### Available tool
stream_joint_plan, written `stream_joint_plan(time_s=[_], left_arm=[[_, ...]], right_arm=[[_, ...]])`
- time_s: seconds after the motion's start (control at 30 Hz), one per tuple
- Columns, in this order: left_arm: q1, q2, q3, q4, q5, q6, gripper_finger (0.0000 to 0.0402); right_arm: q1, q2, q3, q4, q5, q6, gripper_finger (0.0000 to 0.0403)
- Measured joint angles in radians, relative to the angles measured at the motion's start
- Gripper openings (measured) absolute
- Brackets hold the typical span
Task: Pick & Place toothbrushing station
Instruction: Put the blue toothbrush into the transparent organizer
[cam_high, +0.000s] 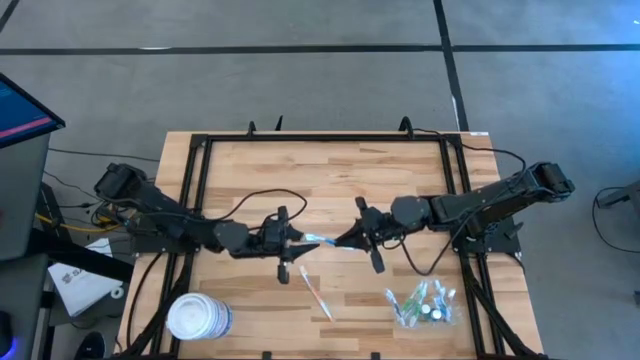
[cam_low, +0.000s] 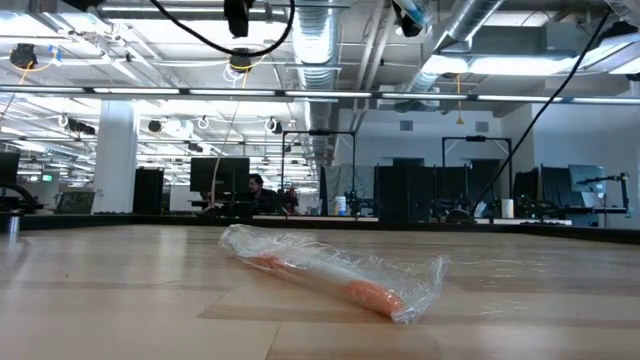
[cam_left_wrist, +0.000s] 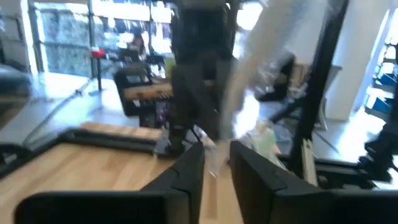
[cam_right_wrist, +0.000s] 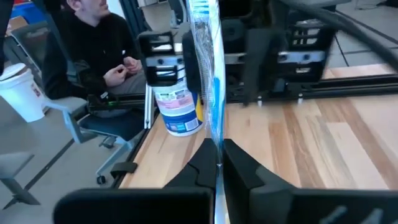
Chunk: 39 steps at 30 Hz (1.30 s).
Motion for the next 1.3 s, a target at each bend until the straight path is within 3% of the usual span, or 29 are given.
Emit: stream_joint_plan(time_s=[0.1,0.3,1.0,1.13,1.3], left_arm=[[0.008,0.028,0.000,0.095,0.001,0.042,0.0094],[0.010,0.056,0.000,0.203,0.104,0.115,0.0116],[0.054,0.056,0.000,0.265,0.111,0.124,0.0112],[0.053,0.056,0.000,0.264,0.113,0.124,0.0089],[0.052,0.056,0.000,0.263,0.121,0.158,0.0014]], right_arm=[[0.000,0.000,0.000,0.000,0.000,-0.002,0.0000],[0.006,0.000,0.000,0.002,0.000,-0.016,0.0000],[0.006,0.003,0.000,0.017,0.000,-0.018,0.0000],[0.006,0.003,0.000,0.016,0.000,-0.015,0.0000],[0.005,0.003,0.000,0.004,0.000,-0.015,0.0003]])
